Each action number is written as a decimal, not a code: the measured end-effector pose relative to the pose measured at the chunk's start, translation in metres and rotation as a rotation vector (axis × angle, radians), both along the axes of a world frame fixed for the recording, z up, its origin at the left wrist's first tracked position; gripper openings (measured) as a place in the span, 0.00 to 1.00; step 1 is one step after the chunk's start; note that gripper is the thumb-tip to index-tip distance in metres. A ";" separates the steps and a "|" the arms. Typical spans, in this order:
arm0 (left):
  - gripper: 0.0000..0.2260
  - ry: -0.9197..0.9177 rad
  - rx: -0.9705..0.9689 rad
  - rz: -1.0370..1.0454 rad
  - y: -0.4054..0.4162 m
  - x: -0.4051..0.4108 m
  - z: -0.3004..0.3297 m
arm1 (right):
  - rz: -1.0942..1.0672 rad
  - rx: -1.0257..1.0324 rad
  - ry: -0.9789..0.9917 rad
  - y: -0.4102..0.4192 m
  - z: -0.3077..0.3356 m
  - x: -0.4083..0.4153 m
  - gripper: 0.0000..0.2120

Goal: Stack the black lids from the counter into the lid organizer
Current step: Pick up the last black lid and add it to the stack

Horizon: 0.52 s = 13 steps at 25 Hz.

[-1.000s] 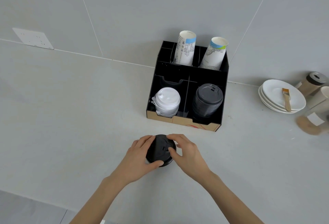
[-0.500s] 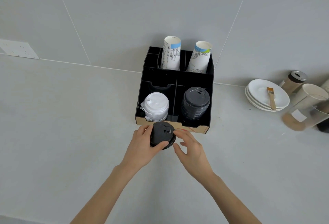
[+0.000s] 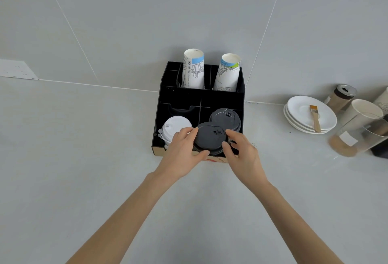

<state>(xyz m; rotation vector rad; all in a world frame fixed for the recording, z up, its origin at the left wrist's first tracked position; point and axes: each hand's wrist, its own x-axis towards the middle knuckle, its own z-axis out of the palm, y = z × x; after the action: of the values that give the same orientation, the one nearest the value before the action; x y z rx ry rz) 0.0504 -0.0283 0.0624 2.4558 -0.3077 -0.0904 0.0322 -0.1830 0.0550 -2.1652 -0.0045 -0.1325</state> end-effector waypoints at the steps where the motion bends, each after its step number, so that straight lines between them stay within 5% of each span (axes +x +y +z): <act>1: 0.28 -0.011 0.000 -0.004 -0.003 0.003 0.002 | -0.012 -0.001 0.003 -0.003 0.003 0.004 0.17; 13: 0.27 -0.092 -0.051 0.038 -0.041 0.040 -0.005 | -0.037 -0.076 -0.002 -0.032 0.013 0.058 0.17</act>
<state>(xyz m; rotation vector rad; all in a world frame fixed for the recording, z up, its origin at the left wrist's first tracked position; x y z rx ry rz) 0.0905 -0.0696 0.0577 2.4180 -0.2987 0.0459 0.0901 -0.2148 0.0684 -2.2416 0.0297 -0.1582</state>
